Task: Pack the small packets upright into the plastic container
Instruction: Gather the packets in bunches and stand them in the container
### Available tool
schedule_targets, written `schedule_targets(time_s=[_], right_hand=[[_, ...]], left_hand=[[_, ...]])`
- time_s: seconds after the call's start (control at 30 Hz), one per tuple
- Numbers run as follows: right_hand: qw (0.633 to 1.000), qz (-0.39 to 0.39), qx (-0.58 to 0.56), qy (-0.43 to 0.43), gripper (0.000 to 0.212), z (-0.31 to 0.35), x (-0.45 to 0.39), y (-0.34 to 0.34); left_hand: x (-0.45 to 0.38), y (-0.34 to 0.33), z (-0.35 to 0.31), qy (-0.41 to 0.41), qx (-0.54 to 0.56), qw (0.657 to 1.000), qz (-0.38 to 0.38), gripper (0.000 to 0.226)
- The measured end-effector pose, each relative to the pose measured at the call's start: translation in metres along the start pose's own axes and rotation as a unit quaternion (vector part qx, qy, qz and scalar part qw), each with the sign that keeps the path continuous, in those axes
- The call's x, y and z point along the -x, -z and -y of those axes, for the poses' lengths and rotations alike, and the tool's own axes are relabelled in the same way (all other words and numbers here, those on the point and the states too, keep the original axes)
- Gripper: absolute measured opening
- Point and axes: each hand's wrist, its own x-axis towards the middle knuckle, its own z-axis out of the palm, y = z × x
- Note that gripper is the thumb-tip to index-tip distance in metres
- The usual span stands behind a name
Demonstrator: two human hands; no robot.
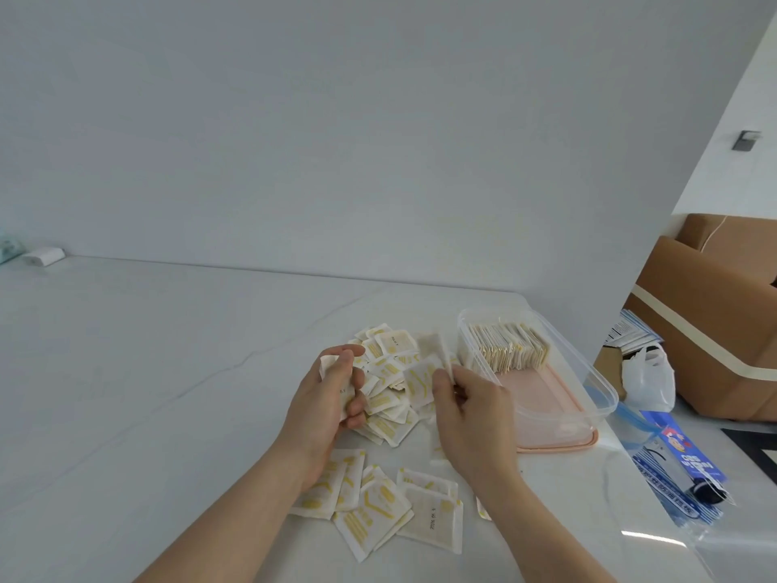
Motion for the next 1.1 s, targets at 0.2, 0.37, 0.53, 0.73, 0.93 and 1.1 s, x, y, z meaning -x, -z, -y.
schedule_targets(time_s=[0.2, 0.37, 0.53, 0.73, 0.93, 1.1], right_hand=[[0.982, 0.053, -0.156, -0.095, 0.050, 0.001, 0.004, -0.003], [0.979, 0.074, -0.169, -0.093, 0.052, 0.003, 0.006, -0.009], [0.972, 0.089, -0.194, -0.094, 0.056, 0.005, 0.007, -0.008], [0.969, 0.106, -0.212, -0.073, 0.050, 0.015, 0.010, -0.008], [0.978, 0.088, -0.181, -0.049, 0.046, 0.015, 0.013, -0.013], [0.990, 0.045, -0.134, 0.004, 0.047, 0.014, 0.014, -0.013]], left_hand=[[0.004, -0.004, 0.004, -0.020, -0.050, 0.999, 0.002, 0.021], [0.008, -0.003, 0.010, -0.176, -0.235, 0.956, 0.008, 0.013], [0.010, -0.001, 0.021, -0.311, -0.366, 0.877, 0.022, 0.021], [0.005, 0.003, 0.026, -0.303, -0.440, 0.844, 0.048, 0.037], [0.014, -0.003, 0.031, -0.225, -0.452, 0.855, 0.117, 0.041], [0.020, -0.011, 0.033, -0.202, -0.396, 0.886, 0.134, 0.047]])
